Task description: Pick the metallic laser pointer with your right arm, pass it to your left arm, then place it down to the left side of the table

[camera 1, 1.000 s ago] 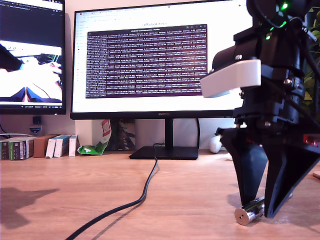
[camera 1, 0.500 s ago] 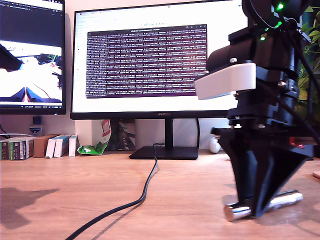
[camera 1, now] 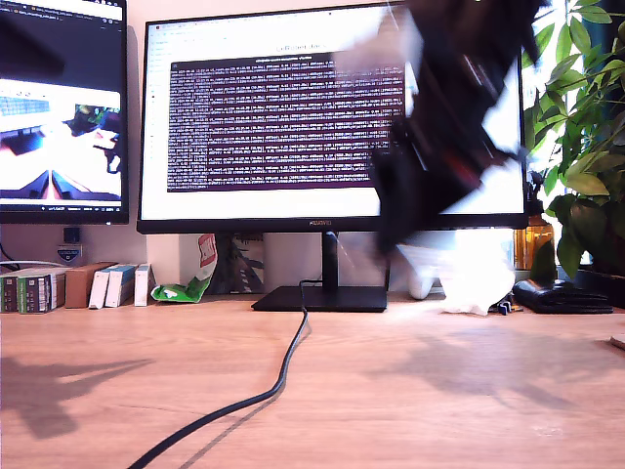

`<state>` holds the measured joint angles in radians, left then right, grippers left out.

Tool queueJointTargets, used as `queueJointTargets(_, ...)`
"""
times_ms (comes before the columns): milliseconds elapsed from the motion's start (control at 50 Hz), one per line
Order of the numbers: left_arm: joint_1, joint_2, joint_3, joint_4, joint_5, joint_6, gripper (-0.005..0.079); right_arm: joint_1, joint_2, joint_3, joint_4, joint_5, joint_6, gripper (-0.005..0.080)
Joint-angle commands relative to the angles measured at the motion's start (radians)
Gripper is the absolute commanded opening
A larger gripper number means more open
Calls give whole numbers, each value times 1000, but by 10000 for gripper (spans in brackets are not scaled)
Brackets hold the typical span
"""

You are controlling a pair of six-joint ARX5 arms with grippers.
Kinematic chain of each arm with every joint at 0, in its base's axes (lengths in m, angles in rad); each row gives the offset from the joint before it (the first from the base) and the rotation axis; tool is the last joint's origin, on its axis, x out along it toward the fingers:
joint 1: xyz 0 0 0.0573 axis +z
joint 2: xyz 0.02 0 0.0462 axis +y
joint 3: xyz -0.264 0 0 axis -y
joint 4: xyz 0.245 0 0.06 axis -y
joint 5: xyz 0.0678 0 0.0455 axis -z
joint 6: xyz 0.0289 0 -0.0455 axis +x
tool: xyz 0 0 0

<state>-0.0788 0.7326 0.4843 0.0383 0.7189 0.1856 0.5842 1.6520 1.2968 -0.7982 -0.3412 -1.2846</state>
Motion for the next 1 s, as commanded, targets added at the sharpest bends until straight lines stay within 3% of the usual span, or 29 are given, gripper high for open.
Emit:
queueJointTargets(0,-3,23,13,46,35,-2,45,2,-14,28,10,-29,32,-13)
queueJointTargets(140,-3,53,13,185,125,-8,110,3,-14,103,21,-105,106,-13)
queueJointTargets(240,-3,81,13,318,164,-89,170,3,-14,148,23,-162,145,-13)
queueJointTargets(500,-3,161,13,628,144,-276,174,3,-15,255,53,-335,242,-13)
queueJointTargets(580,-3,211,13,740,147,-383,176,3,-15,296,66,-385,277,-13)
queueJointTargets(680,-8,269,13,876,154,-432,186,5,-15,338,101,-422,320,-13)
queueJointTargets(820,-39,349,13,1028,156,-589,191,9,-15,397,142,-463,374,-13)
queueJointTargets(980,-89,437,13,1180,151,-665,205,24,-15,413,225,-486,437,-13)
